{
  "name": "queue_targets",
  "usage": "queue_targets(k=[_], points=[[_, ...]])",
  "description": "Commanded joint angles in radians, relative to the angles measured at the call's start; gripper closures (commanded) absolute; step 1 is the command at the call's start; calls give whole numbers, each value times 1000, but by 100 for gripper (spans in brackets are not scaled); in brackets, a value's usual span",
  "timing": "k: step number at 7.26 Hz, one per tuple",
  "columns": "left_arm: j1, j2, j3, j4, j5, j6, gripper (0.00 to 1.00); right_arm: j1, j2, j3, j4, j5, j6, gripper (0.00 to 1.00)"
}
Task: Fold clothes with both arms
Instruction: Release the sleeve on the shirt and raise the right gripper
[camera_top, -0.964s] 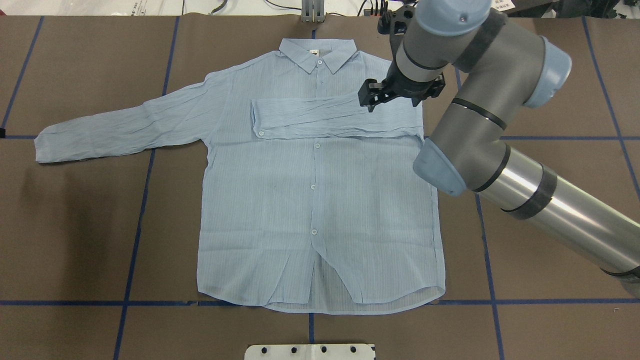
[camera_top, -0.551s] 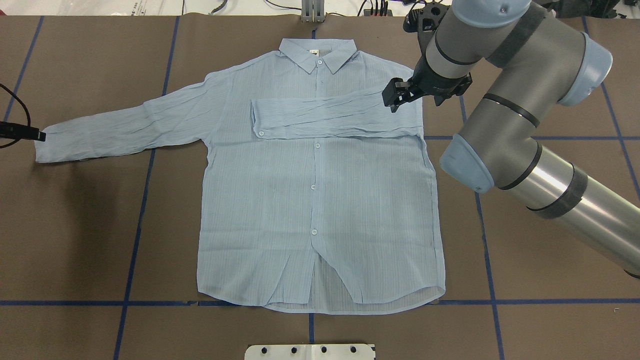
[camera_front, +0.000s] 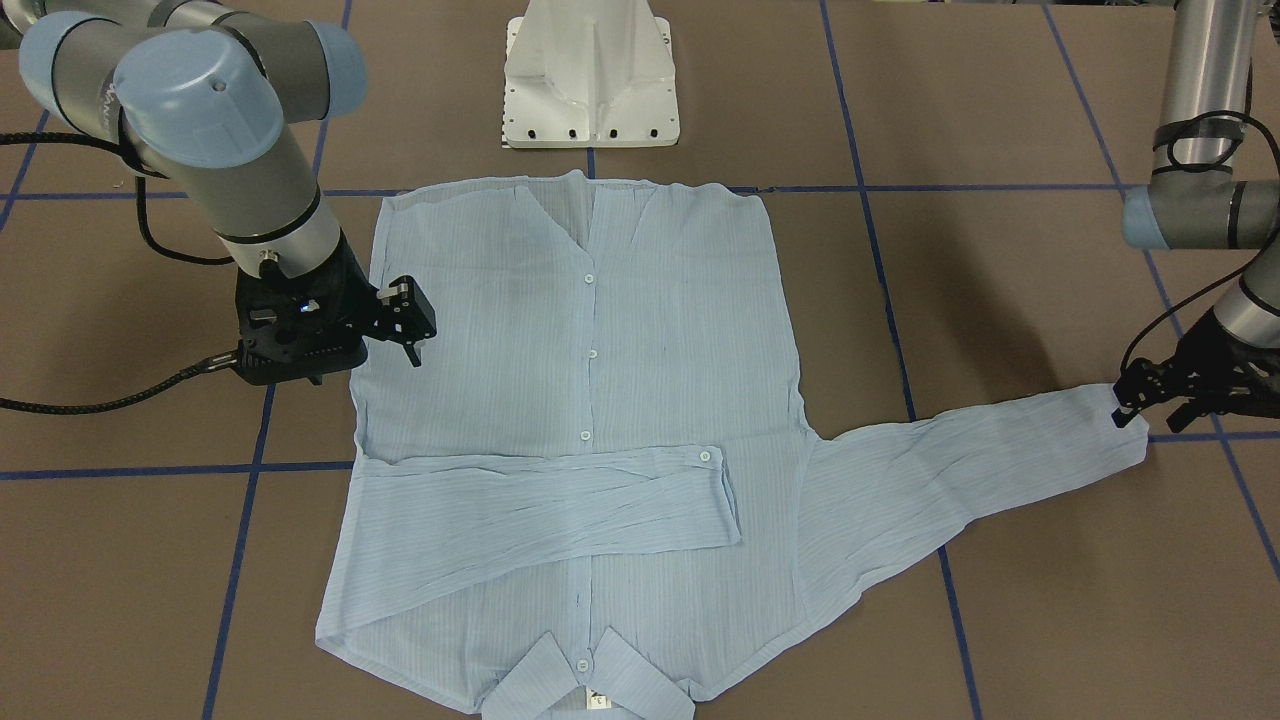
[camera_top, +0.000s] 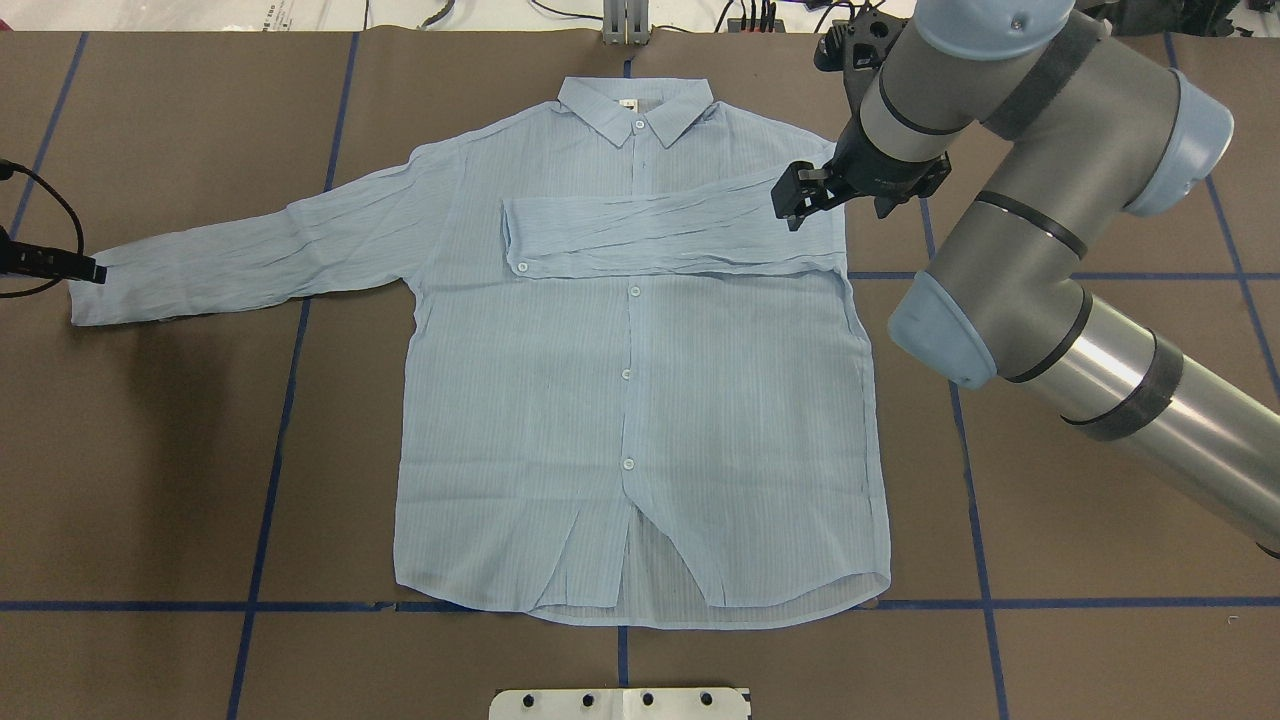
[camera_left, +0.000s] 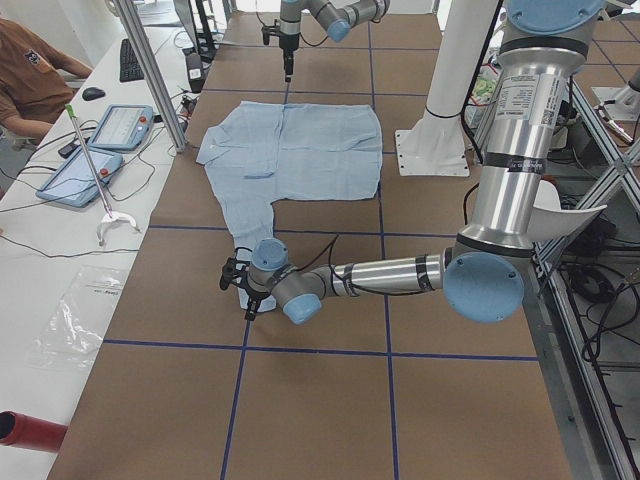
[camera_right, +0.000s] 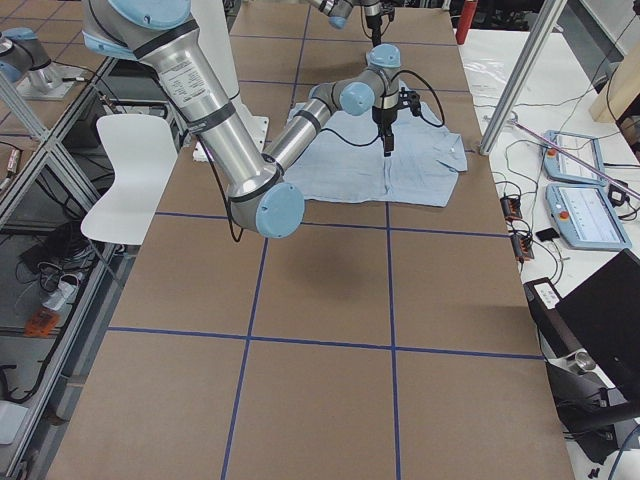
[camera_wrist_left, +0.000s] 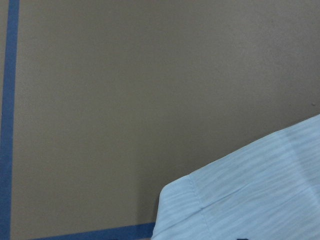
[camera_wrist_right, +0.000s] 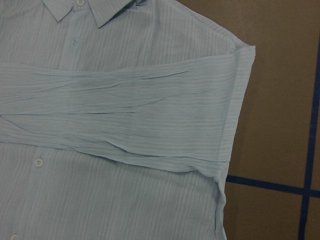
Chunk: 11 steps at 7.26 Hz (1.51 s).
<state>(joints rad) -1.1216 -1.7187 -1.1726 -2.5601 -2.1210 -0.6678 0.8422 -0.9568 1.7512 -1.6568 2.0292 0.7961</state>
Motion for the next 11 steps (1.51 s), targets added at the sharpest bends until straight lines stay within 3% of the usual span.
queue_targets(k=[1, 5, 9, 11], points=[[2, -1, 11, 3, 1, 1, 38, 0, -2, -1, 0, -1, 0, 0], [2, -5, 17, 3, -1, -2, 61, 0, -2, -1, 0, -3, 0, 0], [2, -12, 7, 6, -11, -3, 100, 4, -5, -2, 0, -4, -2, 0], [-1, -1, -62, 21, -13, -4, 100, 30, -16, -1, -1, 5, -23, 0]])
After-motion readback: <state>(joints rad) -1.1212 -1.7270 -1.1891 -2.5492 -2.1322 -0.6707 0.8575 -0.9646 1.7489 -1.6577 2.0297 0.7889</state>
